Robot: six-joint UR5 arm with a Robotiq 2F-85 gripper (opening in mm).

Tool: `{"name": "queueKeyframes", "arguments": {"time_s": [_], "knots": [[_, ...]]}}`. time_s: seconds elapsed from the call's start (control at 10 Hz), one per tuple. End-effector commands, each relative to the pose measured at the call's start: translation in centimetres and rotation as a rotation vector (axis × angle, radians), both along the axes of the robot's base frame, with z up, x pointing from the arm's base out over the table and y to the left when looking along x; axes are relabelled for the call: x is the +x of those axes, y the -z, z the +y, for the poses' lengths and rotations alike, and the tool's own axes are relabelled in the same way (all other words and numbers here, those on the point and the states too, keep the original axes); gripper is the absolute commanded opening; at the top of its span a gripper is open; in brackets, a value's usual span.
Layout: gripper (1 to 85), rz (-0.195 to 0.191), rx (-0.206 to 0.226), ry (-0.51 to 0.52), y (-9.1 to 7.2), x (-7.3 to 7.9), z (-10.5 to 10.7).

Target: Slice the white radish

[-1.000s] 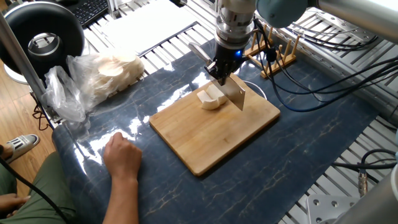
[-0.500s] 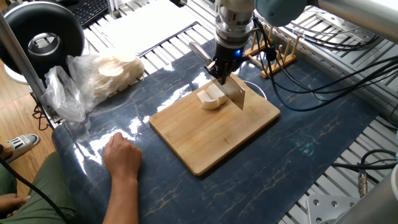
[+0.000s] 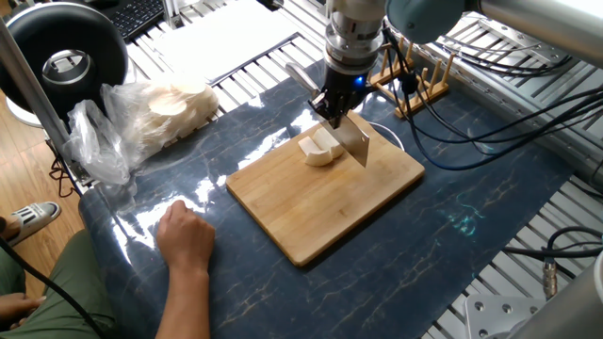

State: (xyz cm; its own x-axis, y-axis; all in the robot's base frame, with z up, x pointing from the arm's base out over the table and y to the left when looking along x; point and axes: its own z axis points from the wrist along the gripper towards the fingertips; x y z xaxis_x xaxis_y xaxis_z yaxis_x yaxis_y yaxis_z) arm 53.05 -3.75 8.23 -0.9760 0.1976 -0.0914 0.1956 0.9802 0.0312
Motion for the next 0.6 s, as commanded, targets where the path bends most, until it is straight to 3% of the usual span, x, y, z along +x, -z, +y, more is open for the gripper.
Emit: {"name": "queueKeyframes", "arguments": {"time_s": [0.0,0.5], "knots": [[1.0,-0.005,0.012,0.011,-0.12,0.15,0.3],[1.0,-0.017,0.006,0.008,0.12,0.27,0.22]]}}
